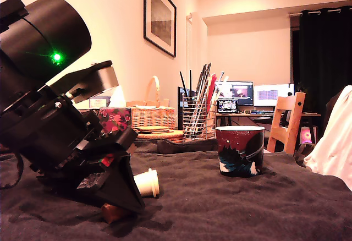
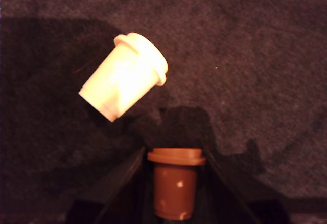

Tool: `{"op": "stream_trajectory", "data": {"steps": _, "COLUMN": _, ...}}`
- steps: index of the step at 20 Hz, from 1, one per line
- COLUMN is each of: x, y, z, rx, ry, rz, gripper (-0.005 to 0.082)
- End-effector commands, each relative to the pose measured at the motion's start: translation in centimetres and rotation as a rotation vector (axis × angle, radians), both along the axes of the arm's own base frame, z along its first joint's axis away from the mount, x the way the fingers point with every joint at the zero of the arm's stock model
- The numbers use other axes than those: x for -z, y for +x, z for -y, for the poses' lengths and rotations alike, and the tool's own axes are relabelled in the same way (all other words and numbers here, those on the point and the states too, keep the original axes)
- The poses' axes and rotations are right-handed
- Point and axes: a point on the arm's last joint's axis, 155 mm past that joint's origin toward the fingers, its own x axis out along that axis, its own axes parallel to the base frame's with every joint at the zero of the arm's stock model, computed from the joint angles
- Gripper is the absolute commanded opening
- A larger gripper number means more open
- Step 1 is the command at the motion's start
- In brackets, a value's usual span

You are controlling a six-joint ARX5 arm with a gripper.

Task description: Pick up the coffee capsules on the table and drop them inside the coffee cup

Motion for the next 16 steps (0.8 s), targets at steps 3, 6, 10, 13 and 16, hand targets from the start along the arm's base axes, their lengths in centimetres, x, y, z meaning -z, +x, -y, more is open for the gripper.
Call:
{"op": "stream_trajectory", "data": {"steps": 3, "x": 1.0, "y": -0.8, "z": -0.3, "rx": 0.016, "ry": 0.024, "rz": -0.034, "gripper": 0.0281}}
{"op": "stream_trajectory", "data": {"steps": 6, "x": 0.5, "y": -0.8, "z": 0.3, "rx": 0.03, "ry": 0.011, "rz": -0.045, "gripper": 0.0265}}
{"op": "stream_trajectory", "data": {"steps": 10, "x": -0.4, "y": -0.5, "z": 1.2, "rx": 0.046, "ry": 0.002, "rz": -0.06, "gripper": 0.0265}}
{"op": "stream_trajectory", "data": {"steps": 13, "x": -1.1, "y": -0.5, "z": 1.7, "rx": 0.063, "ry": 0.008, "rz": -0.08, "gripper": 0.0265}}
{"op": "stream_trajectory", "data": {"steps": 16, "x": -1.7, "y": -0.3, "z": 1.9, "rx": 0.078, "ry": 0.032, "rz": -0.087, "gripper": 0.0266}}
